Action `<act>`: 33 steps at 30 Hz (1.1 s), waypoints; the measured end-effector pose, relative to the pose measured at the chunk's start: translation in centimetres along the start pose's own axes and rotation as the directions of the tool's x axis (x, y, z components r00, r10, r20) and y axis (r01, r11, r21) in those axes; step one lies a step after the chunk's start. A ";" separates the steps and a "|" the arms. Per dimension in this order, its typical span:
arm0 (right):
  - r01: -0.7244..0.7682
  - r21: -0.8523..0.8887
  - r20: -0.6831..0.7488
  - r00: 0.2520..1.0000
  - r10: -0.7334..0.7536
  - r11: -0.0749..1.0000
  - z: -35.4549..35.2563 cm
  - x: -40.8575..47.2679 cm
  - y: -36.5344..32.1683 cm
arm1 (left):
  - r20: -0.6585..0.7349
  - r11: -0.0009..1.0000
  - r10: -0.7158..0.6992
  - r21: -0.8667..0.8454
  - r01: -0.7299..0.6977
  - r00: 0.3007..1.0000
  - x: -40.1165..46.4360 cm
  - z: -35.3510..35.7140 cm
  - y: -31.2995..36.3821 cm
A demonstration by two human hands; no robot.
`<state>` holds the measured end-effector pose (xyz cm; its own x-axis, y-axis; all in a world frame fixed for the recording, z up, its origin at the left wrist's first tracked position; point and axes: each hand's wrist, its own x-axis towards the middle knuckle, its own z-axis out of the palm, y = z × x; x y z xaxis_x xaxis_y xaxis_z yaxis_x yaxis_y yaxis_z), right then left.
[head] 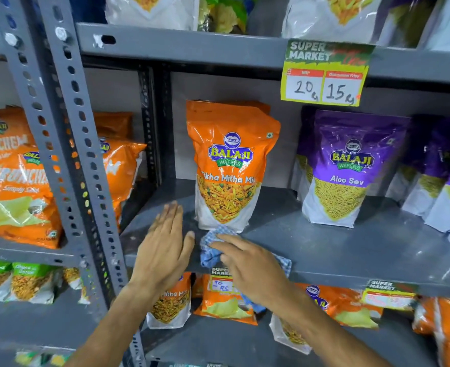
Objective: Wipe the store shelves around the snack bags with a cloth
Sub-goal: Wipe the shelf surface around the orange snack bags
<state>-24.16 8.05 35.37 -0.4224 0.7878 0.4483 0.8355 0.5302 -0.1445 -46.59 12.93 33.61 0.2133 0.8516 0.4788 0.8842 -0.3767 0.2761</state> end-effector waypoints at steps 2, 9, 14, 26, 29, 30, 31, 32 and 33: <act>-0.050 0.029 0.007 0.999 0.049 0.998 -1.0 -1.2 1.2 | 0.093 0.997 -0.054 0.067 0.048 0.994 0.2 0.9 0.3; -0.332 0.407 -0.313 0.825 0.471 0.851 -5.0 -1.2 6.7 | 0.194 0.977 -0.114 0.202 0.074 0.974 0.5 1.2 0.8; -0.582 0.334 -0.238 0.709 0.664 0.742 -5.6 7.7 13.5 | 0.194 0.972 -0.113 0.223 0.068 0.975 0.7 1.1 0.9; -0.575 0.035 0.188 0.807 0.560 0.817 2.5 17.7 24.0 | 0.147 0.968 -0.122 0.234 0.086 0.982 0.9 1.1 0.9; -0.543 -0.010 0.200 0.822 0.534 0.840 2.5 17.5 24.3 | 0.158 0.968 -0.123 0.237 0.083 0.980 0.8 0.9 1.0; -0.530 -0.018 0.199 0.829 0.522 0.848 2.2 17.1 23.6 | 0.160 0.968 -0.126 0.236 0.086 0.979 0.8 0.8 1.1; -0.523 -0.005 0.196 0.835 0.514 0.852 1.5 16.5 22.4 | 0.165 0.968 -0.130 0.233 0.089 0.978 0.8 0.7 1.2; -0.509 0.004 0.187 0.846 0.499 0.861 1.0 16.0 21.3 | 0.173 0.969 -0.132 0.229 0.091 0.976 0.8 0.6 1.2; -0.496 0.005 0.181 0.854 0.487 0.868 0.6 15.3 20.2 | 0.180 0.970 -0.133 0.224 0.091 0.975 0.8 0.6 1.3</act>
<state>-13.95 31.01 38.82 -0.0177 0.9881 0.1527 0.9332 0.0712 -0.3521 -45.05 13.36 33.89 0.1653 0.9458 0.2795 0.9705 -0.2064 0.1243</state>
